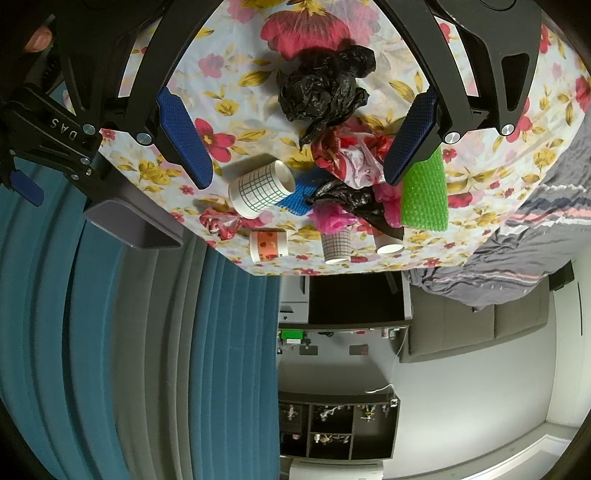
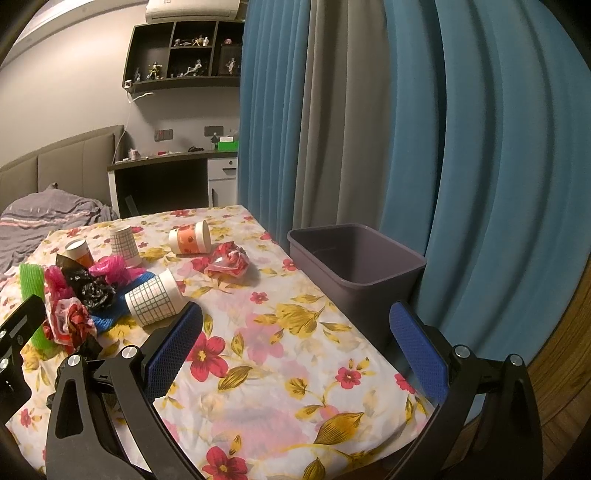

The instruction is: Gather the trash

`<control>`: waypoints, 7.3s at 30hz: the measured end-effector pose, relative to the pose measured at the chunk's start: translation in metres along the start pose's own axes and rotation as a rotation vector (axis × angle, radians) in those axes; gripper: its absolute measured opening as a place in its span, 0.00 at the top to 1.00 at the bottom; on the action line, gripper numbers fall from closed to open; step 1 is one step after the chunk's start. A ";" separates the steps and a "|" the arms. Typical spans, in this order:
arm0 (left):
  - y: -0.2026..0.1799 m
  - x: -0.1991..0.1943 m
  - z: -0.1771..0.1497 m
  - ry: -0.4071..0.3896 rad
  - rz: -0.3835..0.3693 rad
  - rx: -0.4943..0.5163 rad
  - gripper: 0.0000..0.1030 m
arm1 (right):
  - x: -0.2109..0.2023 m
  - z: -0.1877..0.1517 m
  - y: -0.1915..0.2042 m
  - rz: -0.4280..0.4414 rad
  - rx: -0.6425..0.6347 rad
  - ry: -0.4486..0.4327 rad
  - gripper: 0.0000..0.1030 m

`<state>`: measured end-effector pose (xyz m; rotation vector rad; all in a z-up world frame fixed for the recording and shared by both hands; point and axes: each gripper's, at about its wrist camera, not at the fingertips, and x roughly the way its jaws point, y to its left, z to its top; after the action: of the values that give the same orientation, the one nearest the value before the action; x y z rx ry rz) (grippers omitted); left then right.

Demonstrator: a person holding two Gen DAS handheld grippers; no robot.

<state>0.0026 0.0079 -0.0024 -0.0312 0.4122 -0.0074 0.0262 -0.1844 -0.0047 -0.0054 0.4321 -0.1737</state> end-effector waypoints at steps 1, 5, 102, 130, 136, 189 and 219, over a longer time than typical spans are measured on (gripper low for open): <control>0.001 0.000 0.000 0.000 -0.001 0.000 0.10 | 0.001 0.000 0.000 0.000 0.001 0.001 0.05; 0.000 0.000 0.000 -0.001 0.000 0.000 0.10 | 0.001 0.003 -0.005 0.000 0.000 0.000 0.05; 0.028 -0.002 -0.003 -0.034 0.063 -0.064 0.10 | 0.006 0.001 0.002 0.041 0.003 -0.036 0.05; 0.138 -0.014 -0.029 -0.049 0.241 -0.190 0.11 | 0.032 -0.066 0.155 0.613 -0.142 0.268 0.59; 0.131 -0.005 -0.029 -0.033 0.214 -0.178 0.11 | 0.032 -0.070 0.148 0.624 -0.178 0.245 0.91; 0.070 0.027 0.010 0.055 -0.062 -0.150 0.92 | 0.029 -0.022 0.038 0.470 -0.063 0.087 0.92; -0.195 0.212 0.108 0.097 -0.414 0.072 0.92 | 0.161 0.082 -0.139 0.022 0.094 -0.016 0.92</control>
<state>0.2397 -0.1863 0.0175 -0.0446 0.4958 -0.4332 0.1812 -0.3515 0.0080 0.0897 0.4075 -0.1719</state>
